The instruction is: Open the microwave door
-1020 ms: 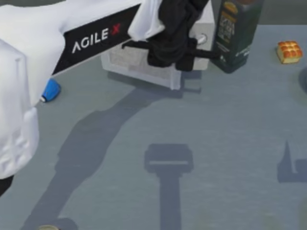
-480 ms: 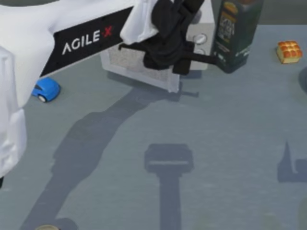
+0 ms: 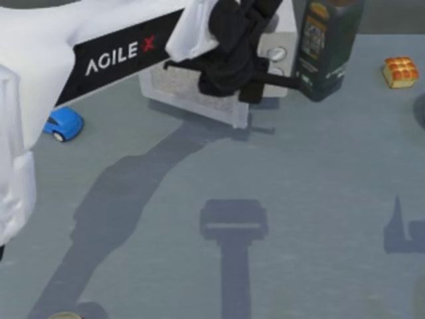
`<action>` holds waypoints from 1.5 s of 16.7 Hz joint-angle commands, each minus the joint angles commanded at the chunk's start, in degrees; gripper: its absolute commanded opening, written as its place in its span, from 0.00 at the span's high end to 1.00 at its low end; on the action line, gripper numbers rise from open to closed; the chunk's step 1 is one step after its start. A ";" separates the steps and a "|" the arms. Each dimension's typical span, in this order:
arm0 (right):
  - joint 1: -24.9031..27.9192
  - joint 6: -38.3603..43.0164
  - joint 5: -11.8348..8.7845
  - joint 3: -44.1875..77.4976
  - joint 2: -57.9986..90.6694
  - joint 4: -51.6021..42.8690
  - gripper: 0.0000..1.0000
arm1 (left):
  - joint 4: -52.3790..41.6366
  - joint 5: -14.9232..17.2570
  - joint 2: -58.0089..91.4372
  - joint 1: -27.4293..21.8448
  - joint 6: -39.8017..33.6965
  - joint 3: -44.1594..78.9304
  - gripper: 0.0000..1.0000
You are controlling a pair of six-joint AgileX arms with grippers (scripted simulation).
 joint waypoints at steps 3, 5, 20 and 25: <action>0.00 0.00 0.00 0.00 0.00 0.00 0.00 | 0.00 0.00 0.00 0.00 0.00 0.00 1.00; 0.00 0.00 0.00 0.00 0.00 0.00 0.00 | 0.00 0.00 0.00 0.00 0.00 0.00 1.00; 0.00 0.00 0.00 0.00 0.00 0.00 0.00 | 3.99 3.45 -5.32 1.11 6.34 -8.31 1.00; 0.00 0.00 0.00 0.00 0.00 0.00 0.00 | 4.17 3.62 -5.58 1.18 6.66 -8.72 1.00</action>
